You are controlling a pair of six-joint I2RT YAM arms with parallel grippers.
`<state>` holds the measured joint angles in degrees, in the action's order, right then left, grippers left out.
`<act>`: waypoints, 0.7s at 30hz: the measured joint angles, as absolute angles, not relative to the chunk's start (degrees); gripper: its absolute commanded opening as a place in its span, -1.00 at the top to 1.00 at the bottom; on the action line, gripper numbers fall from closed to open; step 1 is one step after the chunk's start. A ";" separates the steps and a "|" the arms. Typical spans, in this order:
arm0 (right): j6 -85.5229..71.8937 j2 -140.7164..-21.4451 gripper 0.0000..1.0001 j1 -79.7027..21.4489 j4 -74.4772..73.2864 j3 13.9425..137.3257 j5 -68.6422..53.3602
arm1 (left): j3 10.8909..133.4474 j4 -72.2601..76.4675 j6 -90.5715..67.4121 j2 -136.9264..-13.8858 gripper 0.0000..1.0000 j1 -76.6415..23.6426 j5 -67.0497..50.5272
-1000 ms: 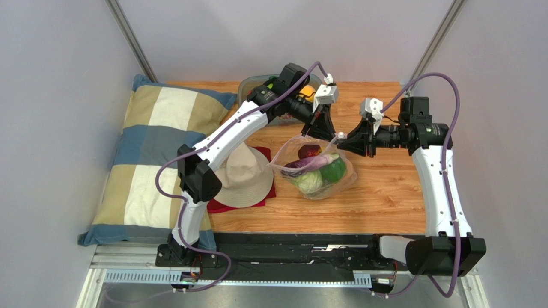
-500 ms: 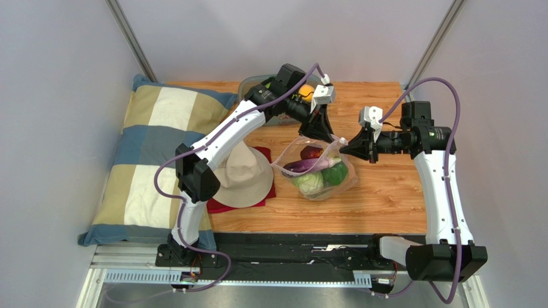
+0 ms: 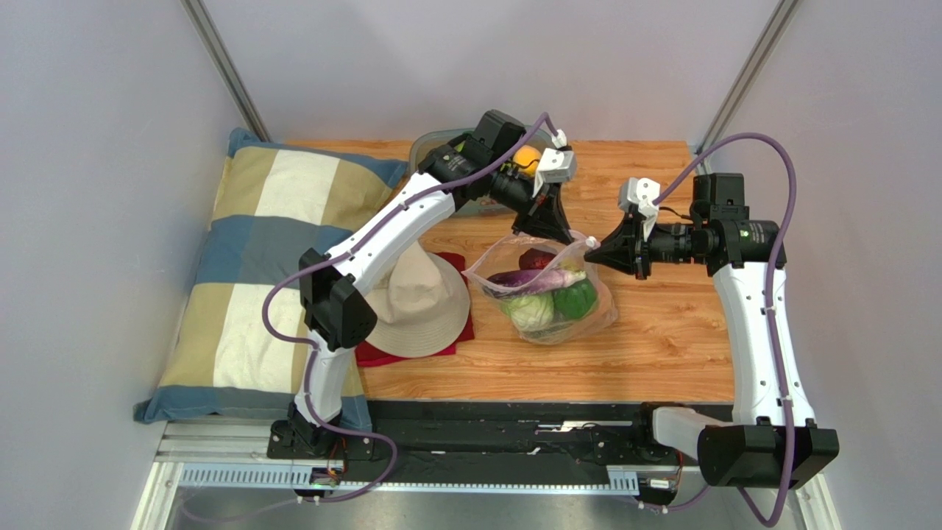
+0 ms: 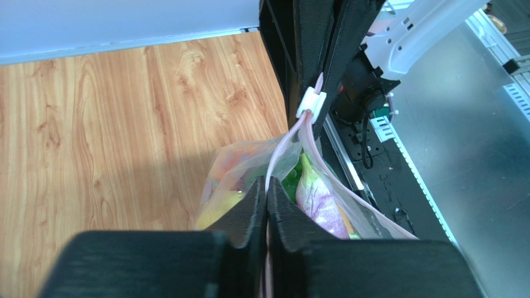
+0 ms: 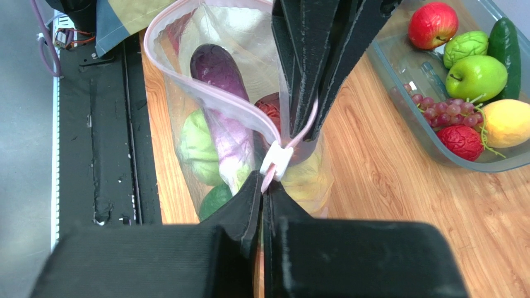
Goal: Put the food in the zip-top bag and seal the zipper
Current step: Zip the zipper food storage bag at the center of the board.
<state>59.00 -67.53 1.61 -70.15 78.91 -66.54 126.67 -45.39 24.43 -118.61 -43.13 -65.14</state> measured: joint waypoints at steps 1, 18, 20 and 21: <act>58.67 -67.53 1.00 1.61 -69.93 78.91 -66.48 | 126.63 -45.34 24.43 -118.39 0.30 -43.11 -64.62; 56.93 -66.63 1.00 1.61 -67.72 78.32 -66.43 | 120.70 -33.61 17.80 -109.08 -0.11 -46.85 -55.55; 56.55 -66.37 1.00 1.61 -67.31 78.06 -66.43 | 120.70 -33.61 17.17 -109.10 -0.11 -48.23 -53.98; 56.29 -66.22 1.00 1.61 -67.02 77.93 -66.43 | 120.70 -33.56 16.91 -109.10 -0.10 -48.84 -53.30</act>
<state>56.29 -66.22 1.61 -67.02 77.93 -66.43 120.70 -33.56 16.91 -109.10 -48.84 -53.30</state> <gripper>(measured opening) 0.008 0.553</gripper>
